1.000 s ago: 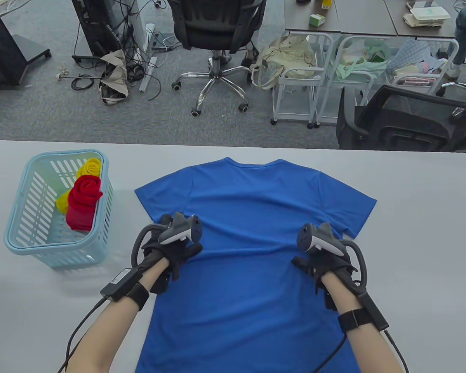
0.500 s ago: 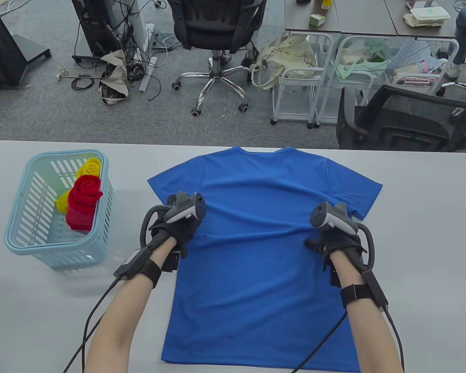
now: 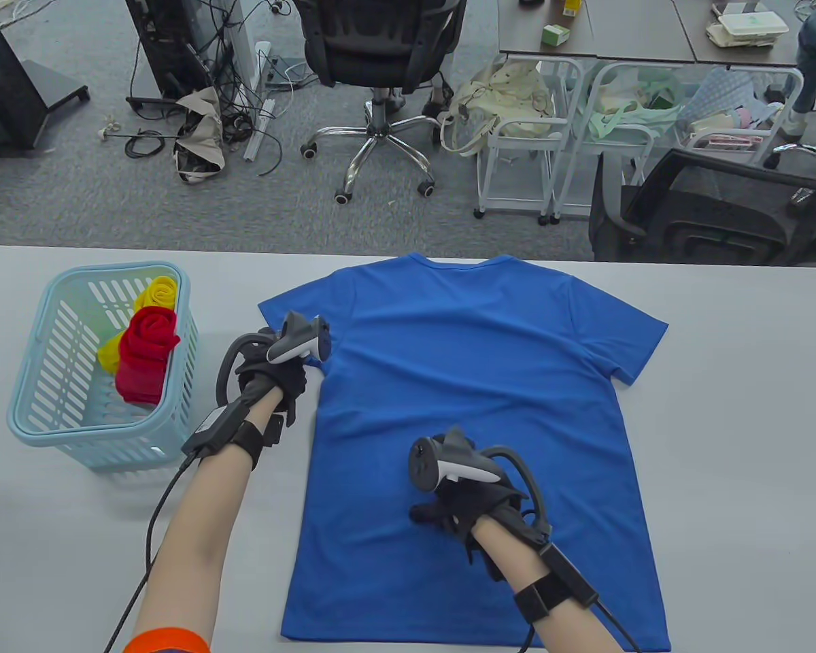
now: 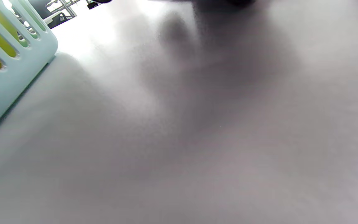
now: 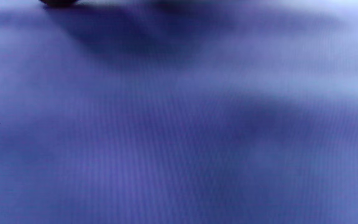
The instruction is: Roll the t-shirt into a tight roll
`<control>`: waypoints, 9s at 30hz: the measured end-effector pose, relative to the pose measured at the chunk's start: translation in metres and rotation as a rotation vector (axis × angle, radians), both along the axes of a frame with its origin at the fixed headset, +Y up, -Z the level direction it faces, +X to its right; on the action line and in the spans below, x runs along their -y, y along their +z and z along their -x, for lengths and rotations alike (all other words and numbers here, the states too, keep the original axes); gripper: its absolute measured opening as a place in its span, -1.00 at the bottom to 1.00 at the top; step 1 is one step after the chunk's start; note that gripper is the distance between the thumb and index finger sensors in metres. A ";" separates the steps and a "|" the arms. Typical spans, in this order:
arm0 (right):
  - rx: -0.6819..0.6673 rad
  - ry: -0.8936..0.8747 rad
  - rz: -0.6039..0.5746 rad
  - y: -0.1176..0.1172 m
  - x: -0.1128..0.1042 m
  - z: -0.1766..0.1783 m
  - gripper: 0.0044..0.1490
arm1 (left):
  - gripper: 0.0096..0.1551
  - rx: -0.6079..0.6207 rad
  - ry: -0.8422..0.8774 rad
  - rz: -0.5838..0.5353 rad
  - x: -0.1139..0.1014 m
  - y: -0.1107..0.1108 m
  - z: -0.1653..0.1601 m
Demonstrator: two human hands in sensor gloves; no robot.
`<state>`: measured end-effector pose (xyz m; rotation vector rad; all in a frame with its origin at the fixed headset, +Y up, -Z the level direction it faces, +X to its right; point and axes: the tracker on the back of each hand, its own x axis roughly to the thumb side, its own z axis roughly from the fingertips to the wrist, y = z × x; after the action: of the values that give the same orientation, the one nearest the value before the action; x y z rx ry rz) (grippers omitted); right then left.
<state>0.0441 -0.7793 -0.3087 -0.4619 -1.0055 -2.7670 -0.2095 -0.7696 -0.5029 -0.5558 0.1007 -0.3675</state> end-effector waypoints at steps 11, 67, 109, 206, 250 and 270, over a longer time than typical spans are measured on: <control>-0.321 -0.130 -0.077 0.045 -0.030 0.085 0.09 | -0.09 0.168 0.015 -0.110 -0.012 -0.004 -0.014; -0.032 -0.584 -0.057 0.067 -0.095 -0.127 -0.52 | -0.51 0.480 0.013 -0.457 -0.096 0.000 -0.275; 0.138 -0.201 0.014 0.021 -0.027 -0.109 0.24 | 0.02 0.561 0.124 0.194 0.026 0.144 -0.145; 0.767 0.013 -0.220 -0.155 -0.026 -0.186 0.00 | 0.03 0.448 0.268 0.190 0.036 0.208 -0.059; 0.077 -0.042 0.137 -0.090 0.000 -0.043 0.02 | 0.02 0.430 0.208 0.131 0.031 0.203 -0.058; -0.059 -0.272 0.021 0.022 -0.026 -0.071 -0.02 | -0.01 0.455 0.431 0.086 0.002 0.222 -0.055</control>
<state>0.1150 -0.7529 -0.2868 -0.7296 -1.0281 -2.9582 -0.1547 -0.7719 -0.2814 -0.5509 -0.4691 -0.0707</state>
